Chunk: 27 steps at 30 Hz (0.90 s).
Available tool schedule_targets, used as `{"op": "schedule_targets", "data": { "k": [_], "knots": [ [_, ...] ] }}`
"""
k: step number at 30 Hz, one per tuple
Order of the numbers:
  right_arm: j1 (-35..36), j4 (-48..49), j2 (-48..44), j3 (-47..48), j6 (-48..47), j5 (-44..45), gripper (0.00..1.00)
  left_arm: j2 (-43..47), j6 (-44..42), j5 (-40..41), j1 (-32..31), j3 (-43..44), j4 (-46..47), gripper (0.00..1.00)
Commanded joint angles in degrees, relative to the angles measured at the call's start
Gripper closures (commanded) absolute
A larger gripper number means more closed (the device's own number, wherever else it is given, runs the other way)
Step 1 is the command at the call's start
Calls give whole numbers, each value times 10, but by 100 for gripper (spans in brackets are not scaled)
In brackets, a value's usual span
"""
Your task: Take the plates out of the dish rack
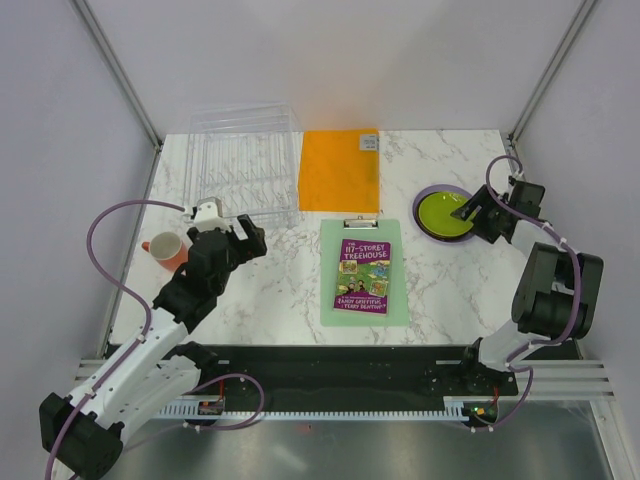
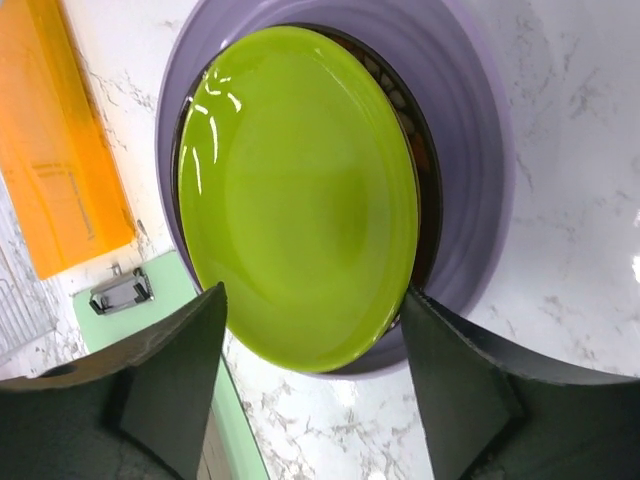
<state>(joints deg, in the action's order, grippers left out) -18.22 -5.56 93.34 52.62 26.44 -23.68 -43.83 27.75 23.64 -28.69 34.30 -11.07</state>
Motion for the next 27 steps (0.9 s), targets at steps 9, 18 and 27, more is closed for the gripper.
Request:
{"op": "schedule_targets", "data": {
  "k": [9,18,27],
  "knots": [
    [15,-68,-165,27,-75,92,2,3,-48,19,-1,11,-6,0],
    [178,-46,-277,13,-185,183,2,-20,-107,-39,-1,52,-14,0],
    [269,8,-312,-46,-195,263,2,-46,-123,-32,-1,89,-21,0]
  ]
}}
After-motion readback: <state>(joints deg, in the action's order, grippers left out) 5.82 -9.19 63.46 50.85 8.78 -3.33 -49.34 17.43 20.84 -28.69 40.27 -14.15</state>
